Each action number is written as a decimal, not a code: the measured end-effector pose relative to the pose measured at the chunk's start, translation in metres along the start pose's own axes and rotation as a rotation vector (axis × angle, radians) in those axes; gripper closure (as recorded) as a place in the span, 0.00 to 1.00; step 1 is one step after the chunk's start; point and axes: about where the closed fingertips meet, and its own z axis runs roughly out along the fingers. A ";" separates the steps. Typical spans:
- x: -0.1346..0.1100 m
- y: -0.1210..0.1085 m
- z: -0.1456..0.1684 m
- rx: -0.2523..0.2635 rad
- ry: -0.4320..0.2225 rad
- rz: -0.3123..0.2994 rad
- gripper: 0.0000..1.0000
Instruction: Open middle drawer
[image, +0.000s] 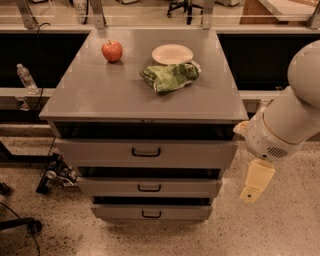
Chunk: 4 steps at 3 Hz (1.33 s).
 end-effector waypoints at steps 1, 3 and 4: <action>0.006 0.013 0.042 -0.013 0.021 0.035 0.00; 0.007 0.027 0.120 -0.082 -0.032 0.076 0.00; 0.001 0.033 0.177 -0.150 -0.077 0.111 0.00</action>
Offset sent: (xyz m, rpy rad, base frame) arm -0.0095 0.0209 -0.1245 0.0490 0.0881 -0.0677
